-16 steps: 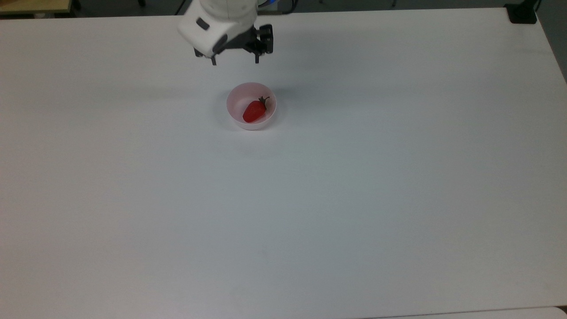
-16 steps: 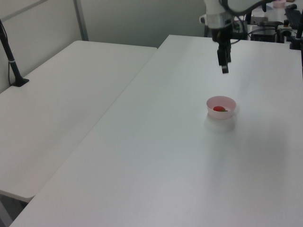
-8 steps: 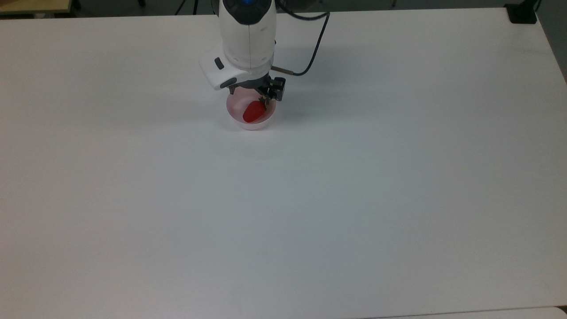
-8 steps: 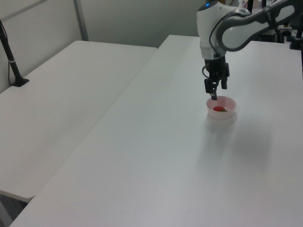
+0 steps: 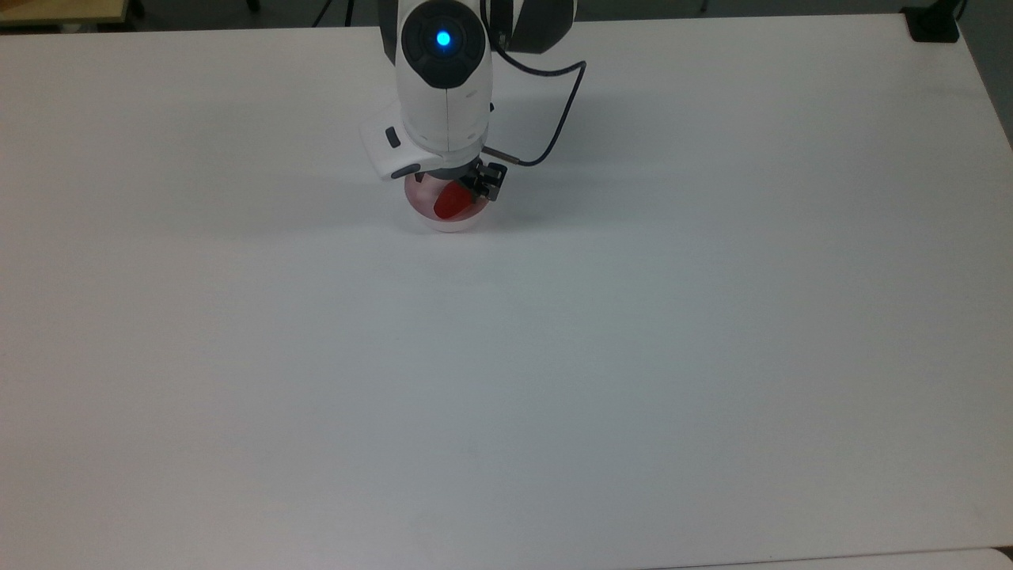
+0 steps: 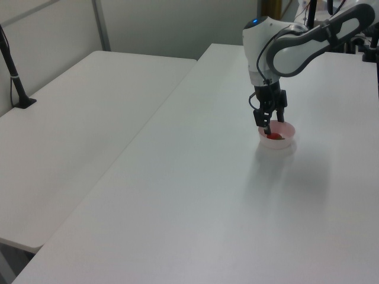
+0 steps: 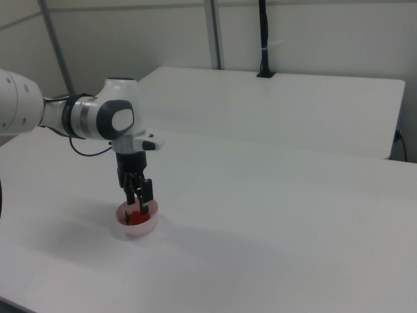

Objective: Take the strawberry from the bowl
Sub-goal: 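Close the gripper on the red strawberry in the bowl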

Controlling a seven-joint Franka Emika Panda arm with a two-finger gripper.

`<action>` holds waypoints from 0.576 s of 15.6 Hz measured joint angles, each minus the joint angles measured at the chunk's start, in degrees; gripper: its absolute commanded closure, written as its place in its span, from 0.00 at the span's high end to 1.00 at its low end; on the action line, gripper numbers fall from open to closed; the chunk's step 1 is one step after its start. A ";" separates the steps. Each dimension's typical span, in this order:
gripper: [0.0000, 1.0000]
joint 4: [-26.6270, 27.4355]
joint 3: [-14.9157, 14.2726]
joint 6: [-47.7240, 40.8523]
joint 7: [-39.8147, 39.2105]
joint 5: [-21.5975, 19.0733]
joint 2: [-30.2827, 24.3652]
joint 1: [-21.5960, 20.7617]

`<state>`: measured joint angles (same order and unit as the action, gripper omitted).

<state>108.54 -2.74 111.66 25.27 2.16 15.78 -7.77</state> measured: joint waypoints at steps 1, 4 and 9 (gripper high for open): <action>0.75 0.09 0.00 0.23 0.60 0.00 0.41 0.02; 0.75 0.27 -0.03 0.80 1.21 0.00 1.29 0.09; 0.73 0.38 -0.04 2.04 1.42 0.00 1.96 0.09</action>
<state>108.91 -2.78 113.70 26.69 2.16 17.75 -7.68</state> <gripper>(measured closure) 0.264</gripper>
